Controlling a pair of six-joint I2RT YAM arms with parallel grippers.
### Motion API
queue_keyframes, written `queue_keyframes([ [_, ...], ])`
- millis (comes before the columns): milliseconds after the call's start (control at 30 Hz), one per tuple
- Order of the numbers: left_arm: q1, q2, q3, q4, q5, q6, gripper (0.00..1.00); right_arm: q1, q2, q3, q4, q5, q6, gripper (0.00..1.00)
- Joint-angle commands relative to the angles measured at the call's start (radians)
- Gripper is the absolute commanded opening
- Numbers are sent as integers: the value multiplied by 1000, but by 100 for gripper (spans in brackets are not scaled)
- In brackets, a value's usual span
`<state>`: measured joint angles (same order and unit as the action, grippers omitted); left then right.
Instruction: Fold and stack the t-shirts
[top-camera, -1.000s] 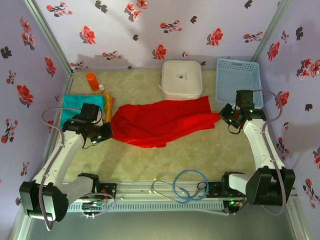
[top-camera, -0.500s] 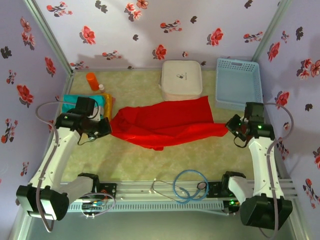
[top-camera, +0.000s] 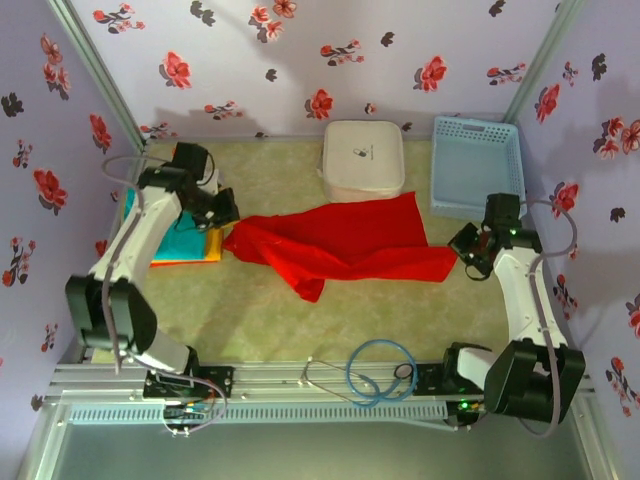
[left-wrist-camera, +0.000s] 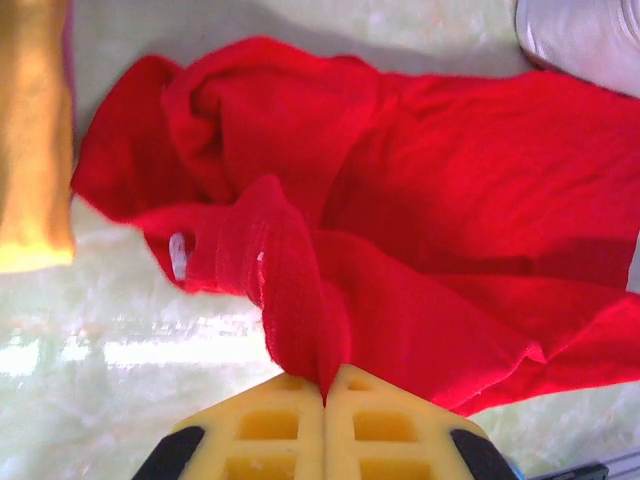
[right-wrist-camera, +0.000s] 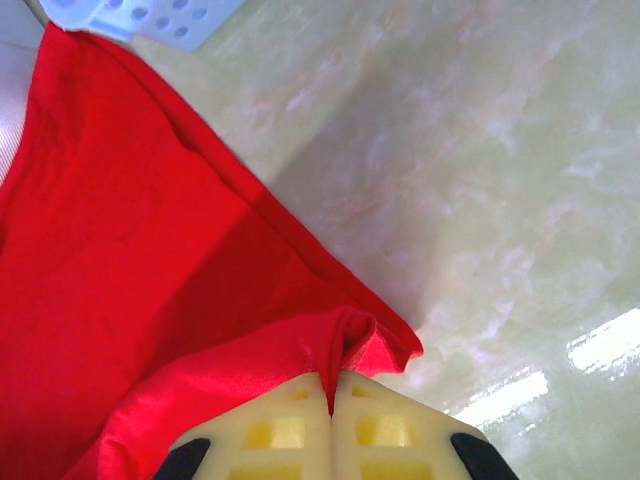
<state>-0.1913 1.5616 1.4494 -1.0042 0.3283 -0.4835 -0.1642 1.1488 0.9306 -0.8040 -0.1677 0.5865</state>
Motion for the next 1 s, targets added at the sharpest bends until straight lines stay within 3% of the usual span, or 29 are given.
queue_keyframes([
  [0, 6, 140, 130, 37, 23, 6, 0, -12, 40, 55, 59, 19, 19, 0],
  [33, 7, 187, 177, 28, 26, 12, 3, -12, 56, 63, 66, 17, 22, 0],
  [67, 6, 226, 213, 24, 26, 14, 14, -13, 70, 70, 70, 15, 23, 0],
  [133, 4, 266, 248, 13, 25, 13, 25, -14, 90, 82, 75, 7, 22, 0],
  [233, -14, 228, 183, 28, 17, 20, 40, -13, 94, 82, 75, -2, 18, 0],
  [433, -89, -25, -198, 188, -38, -29, 45, -14, 60, 41, 84, -23, -4, 0],
  [600, -288, -201, -466, 326, -189, -136, 46, -12, 26, -14, 98, -40, -5, 0],
  [733, -420, -252, -646, 511, -262, -265, 48, -12, -6, -64, 103, -41, 0, 0],
  [967, -566, -122, -590, 528, -372, -316, 51, -12, -62, -134, 107, -53, 14, 0],
])
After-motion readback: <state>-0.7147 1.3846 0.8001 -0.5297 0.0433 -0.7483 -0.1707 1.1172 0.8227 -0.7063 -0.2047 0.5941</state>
